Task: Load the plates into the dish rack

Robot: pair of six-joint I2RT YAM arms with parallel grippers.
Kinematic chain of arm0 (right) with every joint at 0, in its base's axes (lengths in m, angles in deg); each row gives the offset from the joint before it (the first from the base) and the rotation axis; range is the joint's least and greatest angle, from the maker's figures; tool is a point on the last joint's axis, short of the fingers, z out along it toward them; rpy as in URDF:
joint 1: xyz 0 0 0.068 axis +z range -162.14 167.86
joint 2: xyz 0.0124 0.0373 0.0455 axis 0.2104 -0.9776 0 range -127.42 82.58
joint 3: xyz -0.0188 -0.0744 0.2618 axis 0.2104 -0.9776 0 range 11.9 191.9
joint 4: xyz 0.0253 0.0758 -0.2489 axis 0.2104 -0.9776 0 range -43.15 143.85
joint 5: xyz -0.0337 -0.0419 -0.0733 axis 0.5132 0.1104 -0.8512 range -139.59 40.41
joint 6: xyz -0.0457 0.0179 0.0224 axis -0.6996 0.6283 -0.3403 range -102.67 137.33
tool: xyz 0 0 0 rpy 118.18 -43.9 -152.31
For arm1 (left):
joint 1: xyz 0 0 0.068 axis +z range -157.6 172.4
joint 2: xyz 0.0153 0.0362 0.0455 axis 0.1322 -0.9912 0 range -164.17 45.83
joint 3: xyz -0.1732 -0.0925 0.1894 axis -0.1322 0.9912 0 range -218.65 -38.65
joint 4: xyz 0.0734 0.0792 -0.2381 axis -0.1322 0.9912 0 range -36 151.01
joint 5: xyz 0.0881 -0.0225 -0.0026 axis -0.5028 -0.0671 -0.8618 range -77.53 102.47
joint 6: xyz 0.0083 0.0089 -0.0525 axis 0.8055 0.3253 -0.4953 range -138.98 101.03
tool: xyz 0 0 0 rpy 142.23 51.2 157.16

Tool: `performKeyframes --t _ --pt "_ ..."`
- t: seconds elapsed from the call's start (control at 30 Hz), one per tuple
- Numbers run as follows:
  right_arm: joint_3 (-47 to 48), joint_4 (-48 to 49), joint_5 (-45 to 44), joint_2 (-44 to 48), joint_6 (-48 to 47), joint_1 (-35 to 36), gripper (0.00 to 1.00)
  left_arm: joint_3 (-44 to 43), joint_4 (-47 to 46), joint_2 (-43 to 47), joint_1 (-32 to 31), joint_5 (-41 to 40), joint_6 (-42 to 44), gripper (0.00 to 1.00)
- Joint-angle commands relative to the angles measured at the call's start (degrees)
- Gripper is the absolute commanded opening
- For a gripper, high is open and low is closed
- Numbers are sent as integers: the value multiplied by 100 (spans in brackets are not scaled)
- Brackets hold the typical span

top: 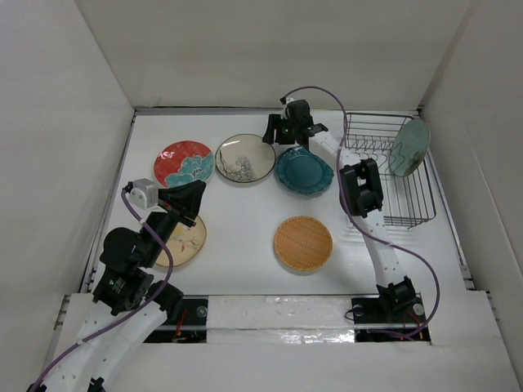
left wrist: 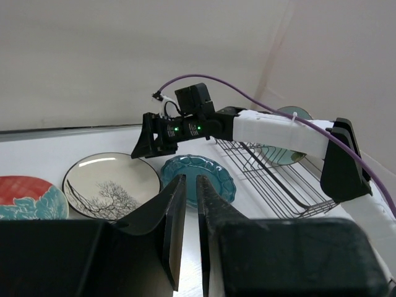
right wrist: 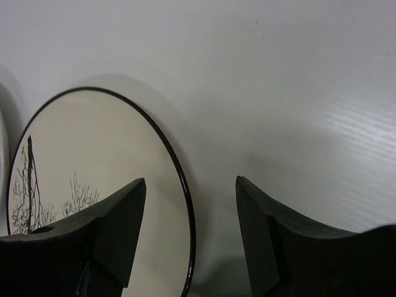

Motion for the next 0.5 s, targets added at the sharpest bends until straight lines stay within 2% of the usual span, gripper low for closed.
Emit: performKeyframes --t 0.0,0.37,0.47 --pt "288 78 433 59 294 64 66 34 -226 -38 -28 -13 27 10" --pt "-521 473 1024 -118 549 187 62 43 -234 -47 -28 -14 19 10" --pt "-819 754 1173 -56 724 187 57 34 -243 -47 -28 13 19 10"
